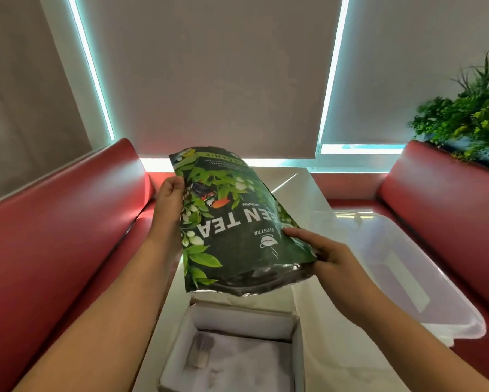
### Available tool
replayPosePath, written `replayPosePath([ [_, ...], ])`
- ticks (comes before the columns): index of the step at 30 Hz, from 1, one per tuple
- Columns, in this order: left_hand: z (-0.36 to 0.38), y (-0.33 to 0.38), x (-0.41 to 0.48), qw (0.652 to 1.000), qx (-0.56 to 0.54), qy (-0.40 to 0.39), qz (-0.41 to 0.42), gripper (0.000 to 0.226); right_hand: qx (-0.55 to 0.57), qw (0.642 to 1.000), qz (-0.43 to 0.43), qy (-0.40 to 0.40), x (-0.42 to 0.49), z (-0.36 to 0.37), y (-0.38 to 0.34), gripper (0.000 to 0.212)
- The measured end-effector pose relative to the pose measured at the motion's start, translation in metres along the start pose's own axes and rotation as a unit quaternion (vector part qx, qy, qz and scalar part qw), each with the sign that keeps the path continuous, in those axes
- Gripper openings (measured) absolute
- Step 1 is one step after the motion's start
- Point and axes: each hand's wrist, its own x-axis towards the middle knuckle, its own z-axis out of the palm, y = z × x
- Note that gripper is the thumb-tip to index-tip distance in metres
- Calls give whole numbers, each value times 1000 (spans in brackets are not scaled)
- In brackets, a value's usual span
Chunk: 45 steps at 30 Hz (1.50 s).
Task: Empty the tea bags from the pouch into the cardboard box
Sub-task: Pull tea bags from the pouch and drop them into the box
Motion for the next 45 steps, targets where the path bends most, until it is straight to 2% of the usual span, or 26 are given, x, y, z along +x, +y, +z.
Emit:
replayPosePath([
  [3,-4,-9,1,996,-43,-22,-70,17,-43,999,-17,-8,6,0,5,70],
  [6,-10,-27,2,976,-110,-56,-181,29,-77,997,11,-24,9,1,14,64],
  [10,-16,-58,-8,961,-70,-40,-263,28,-72,994,59,-56,5,8,27,63],
  [13,-14,-71,-26,959,-65,-45,-271,33,-38,991,98,-84,4,7,34,64],
  [16,-20,-84,-29,955,-66,-40,-288,37,54,980,144,-126,5,-1,35,53],
  [18,-32,-97,-15,958,-43,4,-284,35,154,964,201,-86,10,-7,37,52],
  [21,-43,-112,-8,964,-43,27,-261,37,210,941,263,-43,21,-6,46,45],
  [25,-16,-95,-27,967,10,-81,-242,38,232,919,308,-80,35,17,48,41],
  [27,-12,-89,-24,967,-2,-91,-238,32,193,940,275,-49,46,17,56,65],
  [29,-9,-86,-20,959,-31,-79,-270,27,195,948,249,-42,49,15,57,64],
  [32,-4,-74,-26,931,-118,-148,-312,43,171,959,218,-67,44,9,57,79],
  [34,1,-68,-32,915,-157,-177,-326,44,160,963,206,-63,47,11,52,86],
  [40,8,-54,-28,937,-203,-208,-191,51,118,987,104,-34,50,15,28,79],
  [45,11,-48,-17,931,-192,-202,-237,59,113,984,132,-32,61,18,17,87],
])
